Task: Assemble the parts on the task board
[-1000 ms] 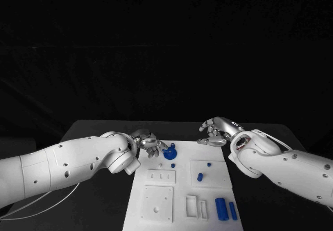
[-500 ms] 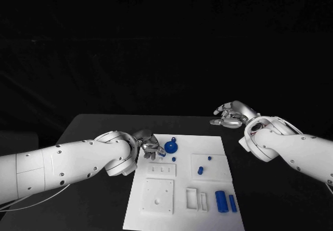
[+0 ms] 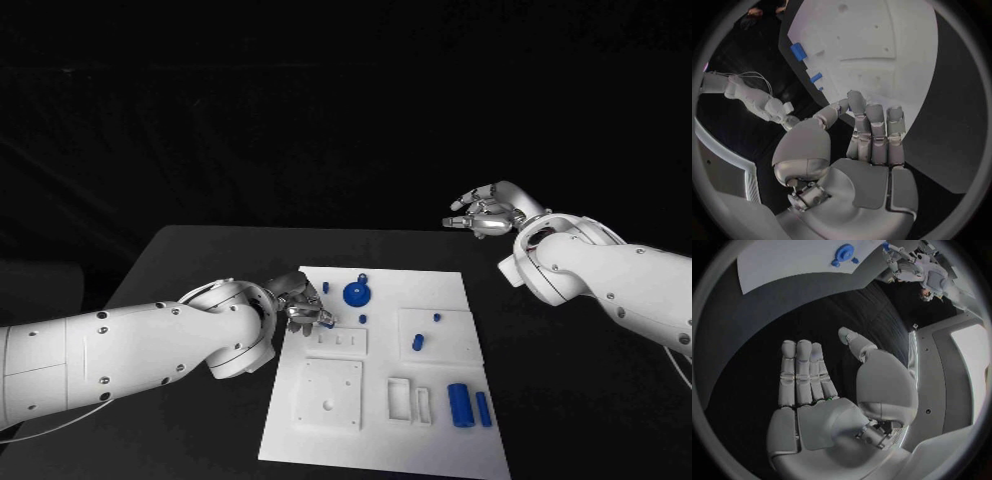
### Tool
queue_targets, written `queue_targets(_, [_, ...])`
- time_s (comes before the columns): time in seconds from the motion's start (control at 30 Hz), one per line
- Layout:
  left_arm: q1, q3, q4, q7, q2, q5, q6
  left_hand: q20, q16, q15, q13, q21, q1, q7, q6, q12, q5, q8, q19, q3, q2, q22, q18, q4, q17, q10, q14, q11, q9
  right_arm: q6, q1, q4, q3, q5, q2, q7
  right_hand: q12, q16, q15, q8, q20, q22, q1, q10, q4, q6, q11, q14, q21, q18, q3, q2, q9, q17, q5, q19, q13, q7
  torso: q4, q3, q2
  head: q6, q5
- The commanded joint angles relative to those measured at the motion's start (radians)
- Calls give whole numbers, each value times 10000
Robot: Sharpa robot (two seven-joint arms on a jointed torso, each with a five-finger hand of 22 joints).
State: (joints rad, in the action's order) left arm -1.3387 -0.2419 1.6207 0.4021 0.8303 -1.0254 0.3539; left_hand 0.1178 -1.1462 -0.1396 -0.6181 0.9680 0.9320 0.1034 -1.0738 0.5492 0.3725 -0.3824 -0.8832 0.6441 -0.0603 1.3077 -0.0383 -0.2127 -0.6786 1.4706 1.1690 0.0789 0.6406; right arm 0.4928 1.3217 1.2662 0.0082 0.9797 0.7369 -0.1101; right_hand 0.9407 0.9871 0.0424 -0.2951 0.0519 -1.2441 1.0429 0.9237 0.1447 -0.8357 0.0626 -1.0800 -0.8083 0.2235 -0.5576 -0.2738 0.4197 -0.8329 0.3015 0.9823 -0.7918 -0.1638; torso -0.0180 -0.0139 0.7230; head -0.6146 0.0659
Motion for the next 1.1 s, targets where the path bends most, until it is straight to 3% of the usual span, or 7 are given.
queue_targets(0.03, [72,11,60,27,-7,-257,816,1238,-54,-135,-21,62,27,-936,-1222,69,71,49,-48,10,-99,138,118,51,16,-91,53,147,1505,-40,17,51,3,-207,-24,255,-2,-40,-15,-61,88,-1,51,-37,14,-21,-1,36,42,383,78,35,16,21,49,-5,34,-85,-10,-23,-12,-88,-12])
queue_targets(0.2, [339,10,51,-30,-58,-257,1081,1277,-182,-173,-77,159,80,-963,-1340,239,238,131,-53,31,-213,118,118,125,52,-116,63,175,1557,-59,23,84,3,-206,-49,224,13,-35,-17,-64,98,-9,48,-41,18,-18,-1,36,57,383,97,41,19,42,94,-3,73,-85,-9,-28,-18,-160,-13])
queue_targets(0.4, [525,10,-9,-127,-131,-272,1331,1301,-257,-197,-114,218,112,-984,-1412,342,265,162,-70,24,-272,110,115,153,67,-116,76,196,1589,-107,24,100,3,-206,-47,178,34,-29,-19,-63,108,-19,50,-52,24,-4,3,43,79,383,115,52,20,69,157,-2,124,-89,-1,-12,-8,-215,-10])
queue_targets(1.1, [733,8,-448,-328,-633,-137,834,1335,-366,-221,-159,303,173,-1006,-1503,501,179,246,-58,12,-329,86,114,193,116,-180,63,217,1635,-252,24,71,2,-205,-140,97,181,34,-30,-79,133,-97,36,-111,7,18,13,73,172,383,175,93,30,194,607,18,375,-98,2,-10,-3,-321,-42])
